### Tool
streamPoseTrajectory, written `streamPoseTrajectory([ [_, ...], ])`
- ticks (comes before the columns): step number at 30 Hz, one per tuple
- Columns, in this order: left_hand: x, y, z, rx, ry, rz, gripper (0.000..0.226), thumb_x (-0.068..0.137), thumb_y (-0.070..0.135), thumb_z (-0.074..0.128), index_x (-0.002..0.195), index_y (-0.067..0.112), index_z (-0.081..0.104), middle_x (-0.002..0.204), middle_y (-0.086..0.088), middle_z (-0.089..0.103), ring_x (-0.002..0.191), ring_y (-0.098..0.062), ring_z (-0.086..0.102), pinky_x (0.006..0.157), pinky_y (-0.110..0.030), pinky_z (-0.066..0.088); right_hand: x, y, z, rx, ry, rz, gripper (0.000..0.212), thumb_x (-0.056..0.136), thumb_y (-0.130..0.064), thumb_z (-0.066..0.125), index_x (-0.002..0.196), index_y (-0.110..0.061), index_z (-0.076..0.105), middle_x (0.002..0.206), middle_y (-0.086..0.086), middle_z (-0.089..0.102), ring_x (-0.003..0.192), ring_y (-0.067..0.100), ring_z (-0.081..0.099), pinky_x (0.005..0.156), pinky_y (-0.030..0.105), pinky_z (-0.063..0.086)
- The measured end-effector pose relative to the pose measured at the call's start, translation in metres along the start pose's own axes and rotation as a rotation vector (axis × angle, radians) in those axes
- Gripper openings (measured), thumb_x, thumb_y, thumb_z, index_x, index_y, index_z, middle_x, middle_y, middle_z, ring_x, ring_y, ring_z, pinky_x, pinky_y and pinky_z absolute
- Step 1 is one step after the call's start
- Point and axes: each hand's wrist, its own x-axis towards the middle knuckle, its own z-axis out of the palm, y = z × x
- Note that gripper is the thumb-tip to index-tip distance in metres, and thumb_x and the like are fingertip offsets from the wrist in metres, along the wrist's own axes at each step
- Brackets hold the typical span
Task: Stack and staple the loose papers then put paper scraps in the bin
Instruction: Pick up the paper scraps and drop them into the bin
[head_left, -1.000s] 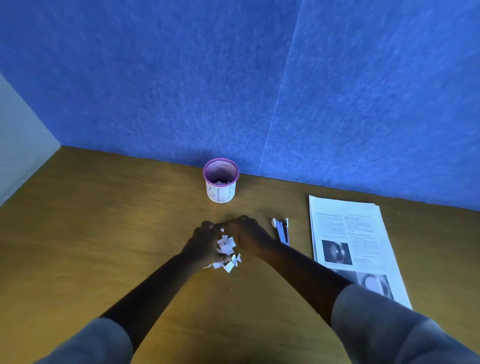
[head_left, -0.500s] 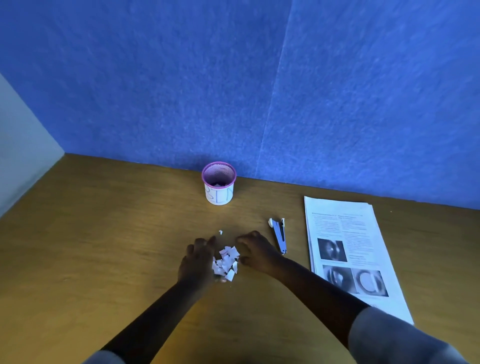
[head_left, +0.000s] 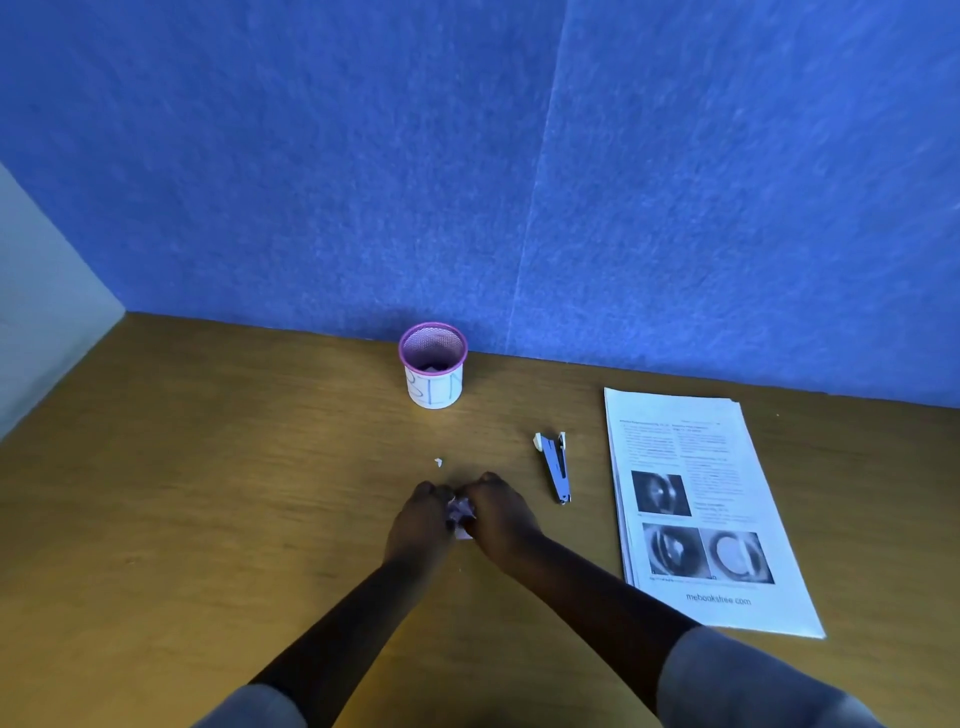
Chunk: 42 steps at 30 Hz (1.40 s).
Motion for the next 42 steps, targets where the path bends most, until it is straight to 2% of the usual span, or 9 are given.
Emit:
streamPoseTrajectory([
  [8, 0.011, 0.014, -0.014, -0.021, 0.152, 0.058, 0.016, 0.086, 0.010, 0.050, 0.088, 0.003, 0.065, 0.098, -0.015, 0.060, 0.085, -0.027, 0.060, 0.066, -0.029, 0.041, 0.008, -0.007, -0.027, 0.171, 0.079, 0.040, 0.015, 0.084, -0.018, 0.061, 0.090, -0.009, 0.072, 0.088, 0.010, 0.072, 0.083, 0.024, 0.068, 0.068, 0.029, 0.050],
  [12, 0.031, 0.023, -0.037, -0.036, 0.270, 0.090, 0.013, 0.084, 0.011, 0.055, 0.087, 0.003, 0.065, 0.093, -0.016, 0.062, 0.082, -0.027, 0.060, 0.067, -0.032, 0.042, 0.029, -0.021, -0.055, 0.153, 0.134, -0.020, 0.017, 0.086, -0.015, 0.061, 0.096, -0.008, 0.073, 0.096, 0.010, 0.072, 0.088, 0.022, 0.066, 0.071, 0.028, 0.047],
  [17, 0.068, 0.047, -0.079, -0.026, 0.382, 0.137, 0.015, 0.085, 0.011, 0.052, 0.087, 0.005, 0.067, 0.090, -0.012, 0.067, 0.083, -0.026, 0.062, 0.062, -0.025, 0.037, 0.071, -0.039, -0.093, 0.217, 0.236, 0.005, 0.012, 0.082, -0.017, 0.066, 0.085, -0.008, 0.074, 0.083, 0.011, 0.069, 0.077, 0.018, 0.060, 0.052, 0.022, 0.032],
  [20, 0.088, 0.059, -0.104, -0.084, 0.409, 0.094, 0.018, 0.084, 0.005, 0.051, 0.090, 0.004, 0.068, 0.088, -0.009, 0.065, 0.081, -0.023, 0.059, 0.057, -0.013, 0.029, 0.096, -0.051, -0.112, 0.194, 0.270, 0.003, 0.012, 0.081, -0.017, 0.067, 0.086, -0.009, 0.074, 0.090, 0.012, 0.071, 0.086, 0.023, 0.065, 0.061, 0.023, 0.036],
  [22, 0.102, 0.063, -0.115, -0.065, 0.445, 0.079, 0.019, 0.083, 0.004, 0.050, 0.090, 0.004, 0.068, 0.097, -0.016, 0.064, 0.086, -0.029, 0.060, 0.063, -0.019, 0.031, 0.109, -0.057, -0.120, 0.228, 0.284, 0.009, 0.011, 0.080, -0.014, 0.067, 0.087, -0.007, 0.073, 0.093, 0.012, 0.071, 0.089, 0.025, 0.066, 0.061, 0.023, 0.038],
  [30, 0.135, 0.060, -0.125, -0.119, 0.392, 0.021, 0.024, 0.084, 0.004, 0.047, 0.097, 0.005, 0.067, 0.104, -0.017, 0.068, 0.096, -0.030, 0.062, 0.069, -0.025, 0.039, 0.140, -0.067, -0.122, 0.233, 0.227, 0.054, 0.018, 0.084, -0.017, 0.061, 0.085, -0.004, 0.072, 0.090, 0.015, 0.070, 0.085, 0.029, 0.066, 0.070, 0.032, 0.050],
  [35, 0.135, 0.058, -0.120, -0.098, 0.294, 0.055, 0.025, 0.087, 0.005, 0.046, 0.098, 0.006, 0.068, 0.107, -0.011, 0.069, 0.101, -0.026, 0.060, 0.080, -0.025, 0.043, 0.136, -0.062, -0.124, 0.224, 0.212, 0.009, 0.029, 0.087, -0.009, 0.048, 0.062, -0.011, 0.063, 0.069, 0.006, 0.062, 0.077, 0.024, 0.058, 0.056, 0.025, 0.039],
  [39, 0.127, 0.050, -0.115, -0.206, 0.317, 0.119, 0.030, 0.084, 0.001, 0.049, 0.111, 0.005, 0.061, 0.112, -0.013, 0.064, 0.107, -0.027, 0.056, 0.077, -0.021, 0.038, 0.129, -0.047, -0.120, 0.309, 0.331, 0.026, 0.027, 0.090, -0.008, 0.046, 0.105, -0.007, 0.069, 0.113, 0.009, 0.069, 0.108, 0.023, 0.060, 0.087, 0.024, 0.043],
  [42, 0.119, 0.037, -0.105, -0.277, 0.468, 0.158, 0.029, 0.082, -0.003, 0.051, 0.110, 0.004, 0.058, 0.110, -0.015, 0.063, 0.101, -0.024, 0.056, 0.073, -0.018, 0.038, 0.122, -0.032, -0.111, 0.386, 0.387, 0.123, 0.030, 0.092, -0.008, 0.045, 0.117, -0.007, 0.060, 0.121, 0.010, 0.064, 0.114, 0.024, 0.058, 0.083, 0.020, 0.039],
])
